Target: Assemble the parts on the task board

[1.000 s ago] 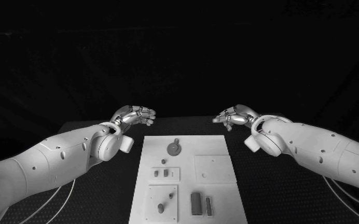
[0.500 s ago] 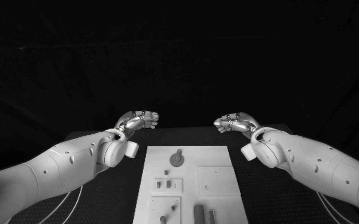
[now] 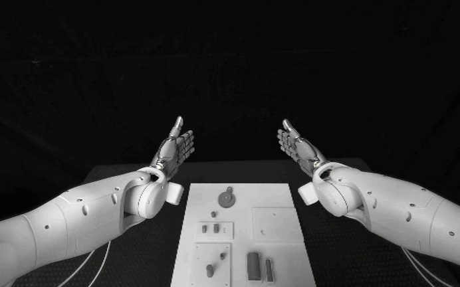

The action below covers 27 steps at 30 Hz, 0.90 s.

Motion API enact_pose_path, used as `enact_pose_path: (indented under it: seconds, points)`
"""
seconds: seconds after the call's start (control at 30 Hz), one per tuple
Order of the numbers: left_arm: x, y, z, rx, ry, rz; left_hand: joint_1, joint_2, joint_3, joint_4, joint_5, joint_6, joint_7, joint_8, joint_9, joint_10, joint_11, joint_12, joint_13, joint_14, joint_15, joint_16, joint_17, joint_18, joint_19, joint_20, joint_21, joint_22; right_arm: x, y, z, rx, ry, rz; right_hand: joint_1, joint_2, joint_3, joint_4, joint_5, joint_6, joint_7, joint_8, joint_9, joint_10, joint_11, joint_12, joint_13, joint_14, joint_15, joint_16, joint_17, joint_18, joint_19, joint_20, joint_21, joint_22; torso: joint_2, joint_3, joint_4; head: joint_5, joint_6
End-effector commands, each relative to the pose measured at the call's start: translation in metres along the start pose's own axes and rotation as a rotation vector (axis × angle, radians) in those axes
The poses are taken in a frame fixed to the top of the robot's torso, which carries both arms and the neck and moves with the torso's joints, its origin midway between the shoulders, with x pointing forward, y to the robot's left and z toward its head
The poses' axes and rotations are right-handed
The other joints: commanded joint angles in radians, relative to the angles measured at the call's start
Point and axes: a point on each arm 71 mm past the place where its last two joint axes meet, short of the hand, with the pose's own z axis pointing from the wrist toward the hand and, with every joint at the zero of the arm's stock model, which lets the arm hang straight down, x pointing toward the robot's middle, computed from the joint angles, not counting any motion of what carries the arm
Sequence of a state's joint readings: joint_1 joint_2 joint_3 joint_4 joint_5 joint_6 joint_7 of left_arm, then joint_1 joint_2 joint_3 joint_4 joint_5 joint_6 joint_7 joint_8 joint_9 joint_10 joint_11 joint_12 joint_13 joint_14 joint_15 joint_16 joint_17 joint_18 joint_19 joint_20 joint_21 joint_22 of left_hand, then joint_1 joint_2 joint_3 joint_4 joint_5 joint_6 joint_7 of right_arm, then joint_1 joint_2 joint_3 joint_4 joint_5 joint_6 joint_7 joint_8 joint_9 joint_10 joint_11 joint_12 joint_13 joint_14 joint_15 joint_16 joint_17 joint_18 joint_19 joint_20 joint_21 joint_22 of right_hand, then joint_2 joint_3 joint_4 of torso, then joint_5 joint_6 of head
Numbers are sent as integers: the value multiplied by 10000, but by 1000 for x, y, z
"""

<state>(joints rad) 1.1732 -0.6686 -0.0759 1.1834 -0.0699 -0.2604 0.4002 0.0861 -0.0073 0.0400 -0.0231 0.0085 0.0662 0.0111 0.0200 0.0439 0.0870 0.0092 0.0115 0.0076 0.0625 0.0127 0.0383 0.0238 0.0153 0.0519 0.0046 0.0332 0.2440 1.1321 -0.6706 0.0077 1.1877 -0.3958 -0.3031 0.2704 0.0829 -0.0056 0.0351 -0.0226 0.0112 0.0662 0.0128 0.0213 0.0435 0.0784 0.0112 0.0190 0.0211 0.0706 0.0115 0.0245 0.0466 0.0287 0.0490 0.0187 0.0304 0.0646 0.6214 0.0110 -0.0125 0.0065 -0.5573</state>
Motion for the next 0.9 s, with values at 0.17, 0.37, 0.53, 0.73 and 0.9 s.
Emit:
enact_pose_path:
  seconds: [0.17, 0.37, 0.53, 0.73, 0.9]
  points:
    - [26, 3, -34, 331, -1933, -46, -861, 73, -400, 231, -85, -662, -111, -200, -439, -870, -92, -115, -76, -625, -127, -383, -238, -153, -519, -46, -332, -2440, 25, 5, -35, -432, -2277, 1935, -829, 56, -351, 226, -112, -662, -128, -213, -435, -784, -112, -190, -211, -706, -115, -245, -466, -287, -490, -187, -304, -646, -754, -108, 122, -63, -415]
    - [41, 3, -54, 290, -2408, -152, -861, 73, -400, 231, -85, -662, -111, -200, -439, -870, -92, -115, -76, -625, -127, -383, -238, -153, -519, -46, -332, -2440, 41, 6, -54, -206, -2805, 2505, -829, 56, -351, 226, -112, -662, -128, -213, -435, -784, -112, -190, -211, -706, -115, -245, -466, -287, -490, -187, -304, -646, -772, -110, 125, -65, -427]
    - [48, 2, -63, 262, -2628, -187, -861, 73, -400, 231, -85, -662, -111, -200, -439, -870, -92, -115, -76, -625, -127, -383, -238, -153, -519, -46, -332, -2440, 47, 6, -63, -64, -3024, 2716, -829, 56, -351, 226, -112, -662, -128, -213, -435, -784, -112, -190, -211, -706, -115, -245, -466, -287, -490, -187, -304, -646, -772, -110, 125, -65, -427]
    - [48, 2, -64, 259, -2647, -190, -861, 73, -400, 231, -85, -662, -111, -200, -439, -870, -92, -115, -76, -625, -127, -383, -238, -153, -519, -46, -332, -2440, 47, 6, -64, -56, -3035, 2726, -829, 56, -351, 226, -112, -662, -128, -213, -435, -784, -112, -190, -211, -706, -115, -245, -466, -287, -490, -187, -304, -646, -772, -110, 125, -65, -427]
    - [48, 2, -64, 259, -2647, -190, -861, 73, -400, 231, -85, -662, -111, -200, -439, -870, -92, -115, -76, -625, -127, -383, -238, -153, -519, -46, -332, -2440, 47, 6, -64, -56, -3035, 2726, -829, 56, -351, 226, -112, -662, -128, -213, -435, -784, -112, -190, -211, -706, -115, -245, -466, -287, -490, -187, -304, -646, -772, -110, 125, -65, -427]
